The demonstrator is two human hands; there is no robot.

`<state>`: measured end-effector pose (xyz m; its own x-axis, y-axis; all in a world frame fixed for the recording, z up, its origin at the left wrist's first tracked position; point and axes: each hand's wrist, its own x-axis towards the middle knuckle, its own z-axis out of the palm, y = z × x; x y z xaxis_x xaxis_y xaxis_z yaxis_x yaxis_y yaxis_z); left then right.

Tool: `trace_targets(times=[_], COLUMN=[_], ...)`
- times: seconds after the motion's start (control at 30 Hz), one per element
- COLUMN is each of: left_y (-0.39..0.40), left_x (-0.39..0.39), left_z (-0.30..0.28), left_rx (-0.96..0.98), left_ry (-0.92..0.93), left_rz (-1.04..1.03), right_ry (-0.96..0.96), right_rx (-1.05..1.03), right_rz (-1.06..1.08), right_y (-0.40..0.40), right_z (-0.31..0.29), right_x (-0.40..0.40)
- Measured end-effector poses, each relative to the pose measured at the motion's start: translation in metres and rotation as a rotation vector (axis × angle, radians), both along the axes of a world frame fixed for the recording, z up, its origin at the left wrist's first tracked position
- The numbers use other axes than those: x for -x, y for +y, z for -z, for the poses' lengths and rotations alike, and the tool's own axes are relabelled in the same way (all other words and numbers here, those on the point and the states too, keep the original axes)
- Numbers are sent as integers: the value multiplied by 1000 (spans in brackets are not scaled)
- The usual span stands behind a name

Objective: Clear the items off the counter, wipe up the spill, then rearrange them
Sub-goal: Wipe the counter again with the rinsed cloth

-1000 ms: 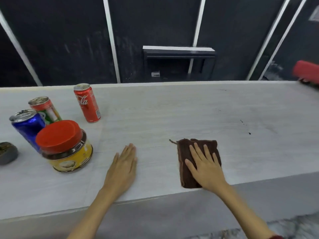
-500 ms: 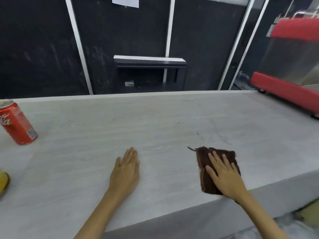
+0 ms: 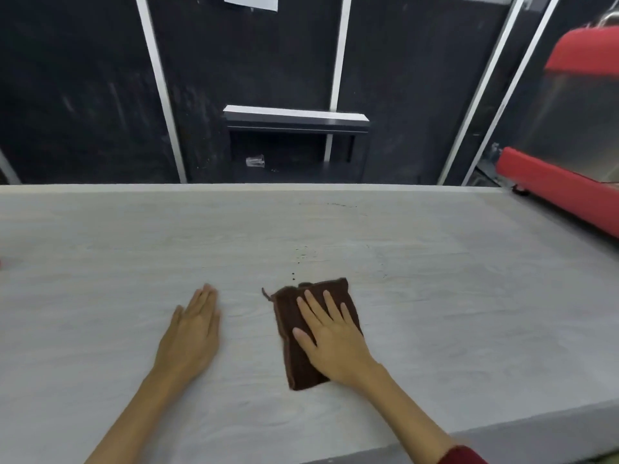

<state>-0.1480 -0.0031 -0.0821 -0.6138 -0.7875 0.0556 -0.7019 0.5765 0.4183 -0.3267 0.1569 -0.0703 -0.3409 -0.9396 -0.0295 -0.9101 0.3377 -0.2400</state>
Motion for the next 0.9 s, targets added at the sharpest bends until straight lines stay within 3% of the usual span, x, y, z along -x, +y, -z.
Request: trace_targets(times=[0.07, 0.2, 0.43, 0.63, 0.9], left_y=[-4, -16, -46, -74, -106], left_x=[9, 31, 55, 67, 91], left_z=[-2, -5, -6, -5, -4], left_rx=[-5, -20, -37, -48, -31], left_ry=[1, -7, 11, 39, 69], left_rz=[9, 49, 48, 29, -41], right_ry=[14, 29, -59, -84, -24], right_rx=[7, -23, -45, -54, -56], right_rz=[27, 278, 538, 487, 263], right_y=[29, 55, 2, -63, -168], right_z=[3, 1, -4, -8, -10], right_x=[23, 96, 218, 269, 288])
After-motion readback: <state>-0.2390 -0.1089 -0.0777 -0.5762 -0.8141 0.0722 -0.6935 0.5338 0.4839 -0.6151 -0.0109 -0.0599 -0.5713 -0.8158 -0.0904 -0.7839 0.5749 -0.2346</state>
